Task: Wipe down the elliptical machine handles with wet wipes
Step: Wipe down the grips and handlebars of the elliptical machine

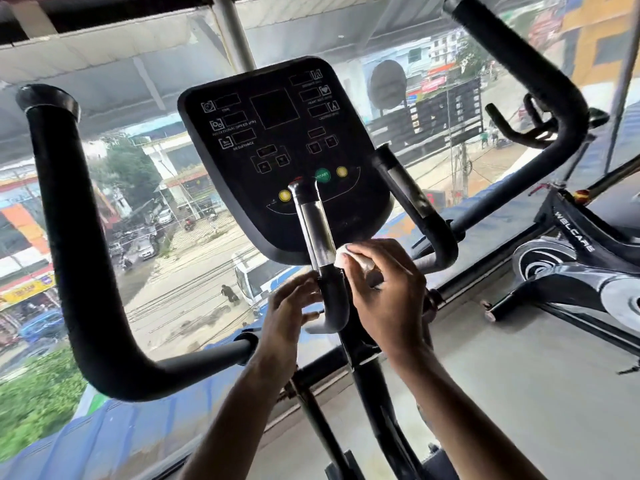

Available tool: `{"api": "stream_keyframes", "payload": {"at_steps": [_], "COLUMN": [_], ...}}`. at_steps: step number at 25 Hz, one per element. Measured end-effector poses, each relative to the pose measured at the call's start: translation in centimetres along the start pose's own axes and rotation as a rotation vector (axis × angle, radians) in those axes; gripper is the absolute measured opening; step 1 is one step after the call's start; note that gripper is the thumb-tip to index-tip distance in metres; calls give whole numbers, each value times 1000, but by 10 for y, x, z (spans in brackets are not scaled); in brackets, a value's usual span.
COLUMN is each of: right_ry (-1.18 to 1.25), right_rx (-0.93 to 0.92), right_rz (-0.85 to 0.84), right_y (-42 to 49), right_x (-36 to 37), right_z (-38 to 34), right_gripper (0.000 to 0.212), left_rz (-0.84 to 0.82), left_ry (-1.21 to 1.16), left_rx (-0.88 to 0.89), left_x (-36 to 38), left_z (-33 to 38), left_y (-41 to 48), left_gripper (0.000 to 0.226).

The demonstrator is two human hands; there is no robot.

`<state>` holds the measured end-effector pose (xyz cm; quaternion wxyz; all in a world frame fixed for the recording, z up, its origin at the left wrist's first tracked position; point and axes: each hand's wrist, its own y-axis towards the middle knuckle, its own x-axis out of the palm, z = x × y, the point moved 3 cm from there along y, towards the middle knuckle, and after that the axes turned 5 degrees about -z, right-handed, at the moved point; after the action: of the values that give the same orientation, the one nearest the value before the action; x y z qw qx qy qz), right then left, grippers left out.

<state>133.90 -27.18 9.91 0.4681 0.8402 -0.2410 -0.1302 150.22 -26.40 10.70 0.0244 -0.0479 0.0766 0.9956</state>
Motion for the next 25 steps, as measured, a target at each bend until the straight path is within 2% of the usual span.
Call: {"api": "stream_keyframes", "payload": {"at_steps": [2, 6, 10, 12, 15, 20, 25], "right_ry": [23, 12, 3, -53, -97, -157, -206], "right_rx": [11, 7, 80, 87, 0, 90, 20], "right_rz": [-9, 5, 108, 166, 152, 313, 250], "right_y": [-19, -59, -63, -62, -76, -66, -90], "right_x": [13, 18, 25, 33, 35, 43, 43], "right_z": [-7, -2, -8, -14, -16, -22, -22], "right_gripper": [9, 10, 9, 10, 10, 7, 8], "left_rz": [-31, -91, -120, -155, -211, -282, -337], "left_ry": [32, 19, 10, 10, -4, -21, 7], "left_rx": [-19, -4, 13, 7, 2, 58, 109], "left_x": [1, -3, -5, -8, -14, -15, -20], "left_z": [3, 4, 0, -6, -9, -10, -14], "left_y": [-1, 1, 2, 3, 6, 11, 18], "left_gripper": [25, 25, 20, 23, 26, 28, 24]}}
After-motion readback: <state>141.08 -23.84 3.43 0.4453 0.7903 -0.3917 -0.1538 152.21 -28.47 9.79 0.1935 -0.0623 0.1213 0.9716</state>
